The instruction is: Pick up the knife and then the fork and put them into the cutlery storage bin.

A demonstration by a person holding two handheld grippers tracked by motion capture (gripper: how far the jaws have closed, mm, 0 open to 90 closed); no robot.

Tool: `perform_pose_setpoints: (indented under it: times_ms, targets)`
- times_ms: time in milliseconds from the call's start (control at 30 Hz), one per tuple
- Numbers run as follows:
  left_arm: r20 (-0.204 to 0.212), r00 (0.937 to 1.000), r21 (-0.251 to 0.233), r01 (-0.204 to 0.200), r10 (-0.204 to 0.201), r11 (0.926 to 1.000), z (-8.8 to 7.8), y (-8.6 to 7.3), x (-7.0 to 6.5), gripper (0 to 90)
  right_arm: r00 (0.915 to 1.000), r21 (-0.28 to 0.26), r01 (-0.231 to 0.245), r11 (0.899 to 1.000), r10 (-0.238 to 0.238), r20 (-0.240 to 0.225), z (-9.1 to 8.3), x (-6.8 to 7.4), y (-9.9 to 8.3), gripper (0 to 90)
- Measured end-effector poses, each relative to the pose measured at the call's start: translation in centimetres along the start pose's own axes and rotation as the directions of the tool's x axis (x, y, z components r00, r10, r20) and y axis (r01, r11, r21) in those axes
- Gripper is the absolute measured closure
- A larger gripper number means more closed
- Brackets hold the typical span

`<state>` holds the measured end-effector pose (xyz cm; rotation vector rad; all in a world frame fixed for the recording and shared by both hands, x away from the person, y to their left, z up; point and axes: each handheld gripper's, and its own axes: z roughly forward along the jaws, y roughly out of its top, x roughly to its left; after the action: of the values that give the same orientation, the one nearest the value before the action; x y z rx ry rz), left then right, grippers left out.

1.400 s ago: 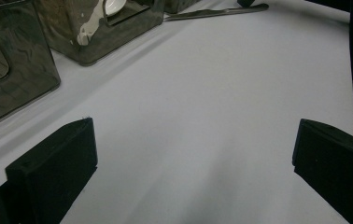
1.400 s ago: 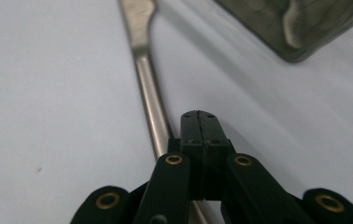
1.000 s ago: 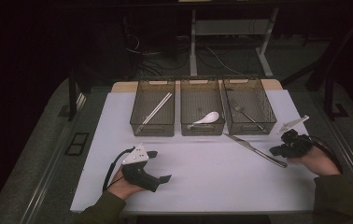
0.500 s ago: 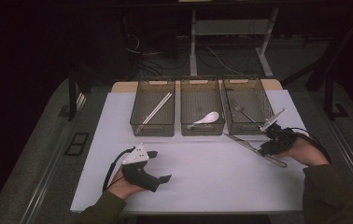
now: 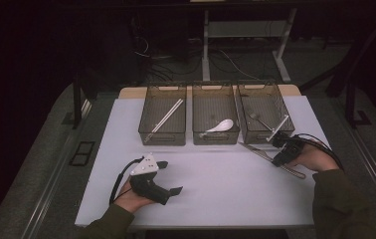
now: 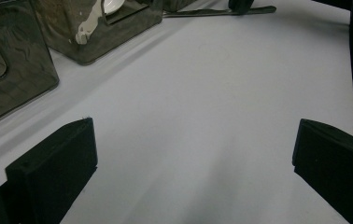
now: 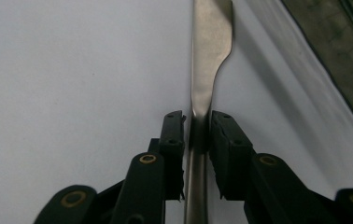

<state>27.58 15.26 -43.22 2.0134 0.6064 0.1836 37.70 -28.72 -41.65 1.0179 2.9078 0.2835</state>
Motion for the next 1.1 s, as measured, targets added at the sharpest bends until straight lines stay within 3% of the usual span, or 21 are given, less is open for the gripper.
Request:
perform_pose_setpoints:
  times_ms: [167,400,600,900,1100]
  targets:
    - [0.0,1.0,0.001,0.0,0.0,1.0,0.0,0.0,0.0,0.0,0.9999,0.032,0.008,0.999,-0.008,0.006,0.4,-0.1,0.3,75.9]
    - [0.002,1.0,0.003,-0.003,0.003,1.0,0.1,0.0,0.0,0.0,0.9998,0.061,-0.006,0.998,0.008,-0.019,0.5,-0.5,0.7,79.1]
    - [0.003,1.0,0.001,0.002,-0.002,1.0,0.1,0.0,0.0,0.0,1.0,0.068,-0.006,0.998,0.006,0.002,0.5,-0.3,0.8,79.8]
    - [0.002,1.0,-0.005,0.004,-0.004,1.0,0.0,0.0,0.0,0.0,0.9998,-0.014,0.014,1.0,-0.014,0.013,0.0,-0.1,-0.5,79.9]
    - [0.001,1.0,-0.003,0.001,-0.001,1.0,0.0,0.0,0.0,0.0,0.9997,-0.094,-0.011,0.996,0.009,-0.021,-1.0,-0.1,-2.0,79.9]
